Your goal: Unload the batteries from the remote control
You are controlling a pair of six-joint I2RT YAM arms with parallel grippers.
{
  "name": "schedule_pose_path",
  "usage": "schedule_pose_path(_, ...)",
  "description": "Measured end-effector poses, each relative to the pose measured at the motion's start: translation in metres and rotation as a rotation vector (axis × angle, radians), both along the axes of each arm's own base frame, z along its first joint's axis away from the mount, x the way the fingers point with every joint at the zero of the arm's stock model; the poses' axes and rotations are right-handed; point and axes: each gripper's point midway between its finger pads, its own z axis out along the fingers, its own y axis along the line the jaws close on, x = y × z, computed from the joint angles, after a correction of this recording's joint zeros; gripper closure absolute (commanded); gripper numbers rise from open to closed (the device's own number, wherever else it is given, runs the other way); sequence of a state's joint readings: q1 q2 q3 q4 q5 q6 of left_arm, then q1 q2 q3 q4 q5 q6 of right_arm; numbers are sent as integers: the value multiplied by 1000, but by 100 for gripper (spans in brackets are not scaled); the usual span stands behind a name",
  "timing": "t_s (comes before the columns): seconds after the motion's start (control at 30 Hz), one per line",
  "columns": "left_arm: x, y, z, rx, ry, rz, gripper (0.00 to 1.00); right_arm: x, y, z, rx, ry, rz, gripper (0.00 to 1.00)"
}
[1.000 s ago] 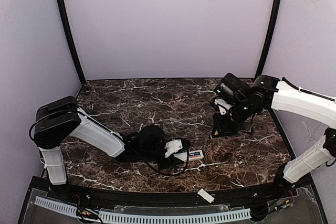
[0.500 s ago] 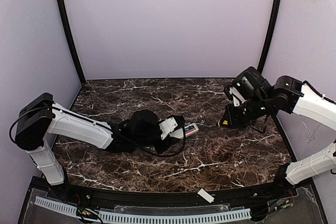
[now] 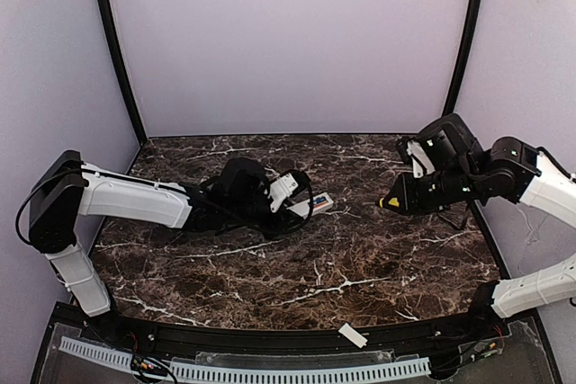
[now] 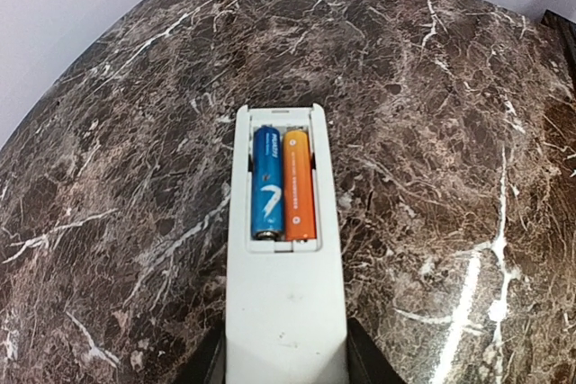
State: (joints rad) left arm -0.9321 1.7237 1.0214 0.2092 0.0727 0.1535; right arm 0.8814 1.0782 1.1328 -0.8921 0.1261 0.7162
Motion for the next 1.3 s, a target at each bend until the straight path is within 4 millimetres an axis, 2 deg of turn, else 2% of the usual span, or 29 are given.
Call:
schedule_pose_path(0.2, -13, 2, 10, 35, -34, -41, 100, -2, -4, 3, -1, -23, 17, 100)
schedule_pose_path(0.4, -35, 1, 27, 123, -182, -96, 100, -2, -4, 3, -23, -43, 52, 100)
schedule_pose_path(0.53, -47, 3, 17, 181, -231, -143, 100, -2, -3, 5, -28, -55, 66, 100)
schedule_pose_path(0.73, -51, 14, -2, 244, -239, -170, 100, -1, 4, 6, -26, -55, 97, 100)
schedule_pose_path(1.1, -54, 18, 0, 248, -254, -182, 100, -14, 27, 18, 34, -32, 259, 100)
schedule_pose_path(1.3, -53, 18, -2, 254, -251, -182, 100, -18, 41, 10, 41, 19, 314, 100)
